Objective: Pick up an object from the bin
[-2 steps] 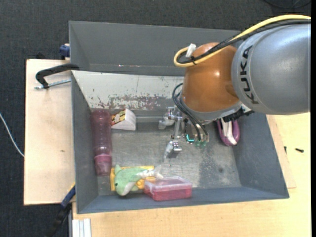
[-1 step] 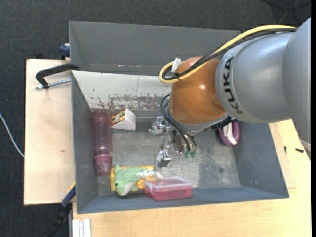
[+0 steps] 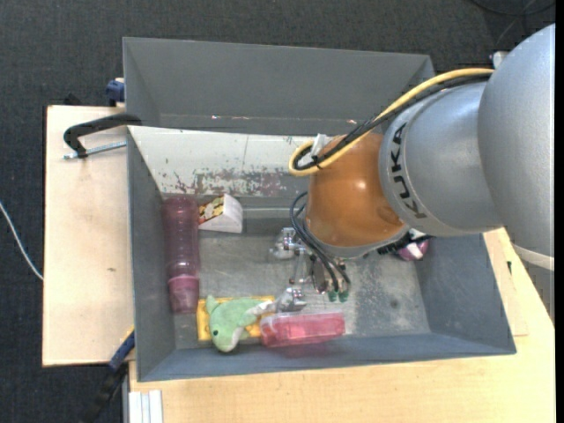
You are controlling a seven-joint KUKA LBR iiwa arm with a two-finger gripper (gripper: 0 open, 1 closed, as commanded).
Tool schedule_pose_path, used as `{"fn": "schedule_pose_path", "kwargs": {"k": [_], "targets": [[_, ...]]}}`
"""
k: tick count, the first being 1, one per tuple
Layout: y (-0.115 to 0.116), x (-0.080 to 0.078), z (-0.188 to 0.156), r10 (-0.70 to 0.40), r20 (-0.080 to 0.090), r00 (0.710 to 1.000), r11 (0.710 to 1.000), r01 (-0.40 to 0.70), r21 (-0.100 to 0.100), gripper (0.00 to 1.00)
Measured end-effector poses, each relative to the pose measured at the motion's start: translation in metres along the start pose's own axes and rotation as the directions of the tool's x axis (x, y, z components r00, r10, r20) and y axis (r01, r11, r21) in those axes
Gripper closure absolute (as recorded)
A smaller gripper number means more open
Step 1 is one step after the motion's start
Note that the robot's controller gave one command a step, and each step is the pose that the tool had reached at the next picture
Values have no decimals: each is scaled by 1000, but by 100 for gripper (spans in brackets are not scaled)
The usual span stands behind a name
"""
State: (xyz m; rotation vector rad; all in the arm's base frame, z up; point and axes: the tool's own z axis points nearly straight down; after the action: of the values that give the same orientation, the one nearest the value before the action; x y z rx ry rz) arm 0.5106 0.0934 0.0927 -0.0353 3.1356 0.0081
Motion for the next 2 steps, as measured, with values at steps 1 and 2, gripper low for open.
{"fn": "schedule_pose_path", "kwargs": {"k": [1, 2], "targets": [[48, 0, 13, -422, -5, 906, 906, 422, 15, 100], [48, 0, 13, -422, -5, 906, 906, 422, 14, 100]]}}
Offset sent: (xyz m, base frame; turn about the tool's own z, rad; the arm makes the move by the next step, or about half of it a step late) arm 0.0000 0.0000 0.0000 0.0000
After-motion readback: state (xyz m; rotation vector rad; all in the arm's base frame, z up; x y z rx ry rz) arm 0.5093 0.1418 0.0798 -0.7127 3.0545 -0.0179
